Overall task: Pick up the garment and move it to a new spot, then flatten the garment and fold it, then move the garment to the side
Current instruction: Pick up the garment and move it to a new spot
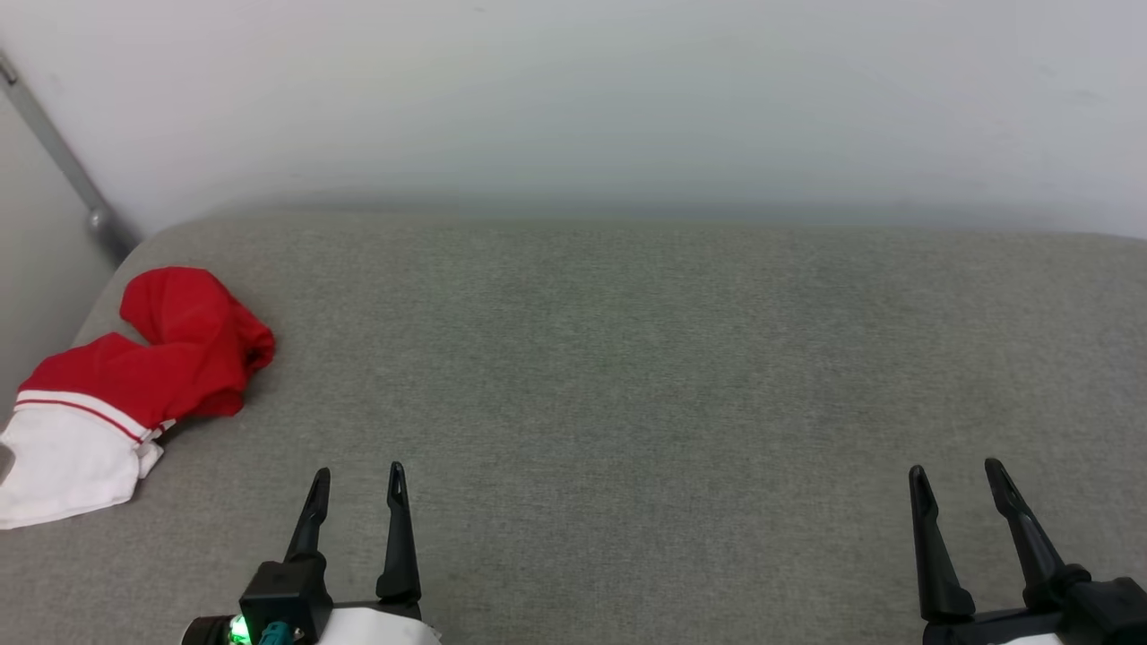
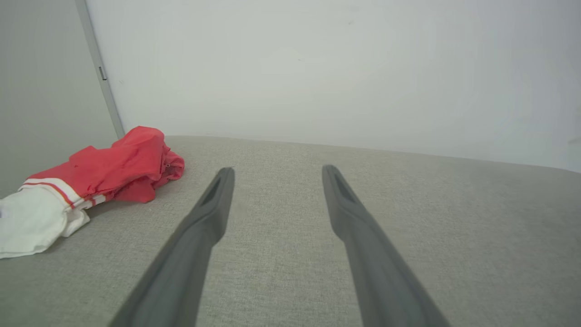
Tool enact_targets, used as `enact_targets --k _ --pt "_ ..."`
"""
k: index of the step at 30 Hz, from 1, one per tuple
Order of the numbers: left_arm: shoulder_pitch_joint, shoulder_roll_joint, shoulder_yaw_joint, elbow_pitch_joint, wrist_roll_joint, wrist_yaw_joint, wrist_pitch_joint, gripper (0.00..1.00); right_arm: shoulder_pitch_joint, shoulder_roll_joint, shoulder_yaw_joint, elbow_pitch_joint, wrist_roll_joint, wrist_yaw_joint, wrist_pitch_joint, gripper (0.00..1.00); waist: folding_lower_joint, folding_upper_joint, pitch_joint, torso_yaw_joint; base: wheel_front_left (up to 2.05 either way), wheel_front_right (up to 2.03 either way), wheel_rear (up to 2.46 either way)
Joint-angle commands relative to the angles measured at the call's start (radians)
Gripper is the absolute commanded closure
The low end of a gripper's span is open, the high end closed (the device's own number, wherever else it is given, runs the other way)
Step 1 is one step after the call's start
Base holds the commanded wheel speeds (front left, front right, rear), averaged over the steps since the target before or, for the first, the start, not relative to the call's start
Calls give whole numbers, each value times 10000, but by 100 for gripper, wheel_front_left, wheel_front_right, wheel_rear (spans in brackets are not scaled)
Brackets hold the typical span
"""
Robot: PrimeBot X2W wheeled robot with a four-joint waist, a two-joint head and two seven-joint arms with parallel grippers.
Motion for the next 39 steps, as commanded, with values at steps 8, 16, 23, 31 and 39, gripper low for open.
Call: enact_targets --k 8,16,23,31,39 --pt "-113 -10 119 -10 80 117 -30 0 148 7 -31 -77 40 -5 -23 0 0 0 42 931 0 0 0" --pt "-85 -11 348 -50 42 270 -30 0 177 7 41 -134 -44 -5 -23 0 0 0 95 2040 0 0 0" --pt "-94 -12 475 -80 -61 417 -30 0 173 7 71 -184 -120 -5 -23 0 0 0 180 3031 0 0 0" --pt "-107 -12 665 -136 -118 562 -30 0 137 6 129 -202 -202 -5 -23 0 0 0 245 3881 0 0 0" --pt "-3 -12 748 -106 -172 624 -30 0 95 6 222 -190 -261 -5 -23 0 0 0 251 4089 0 0 0"
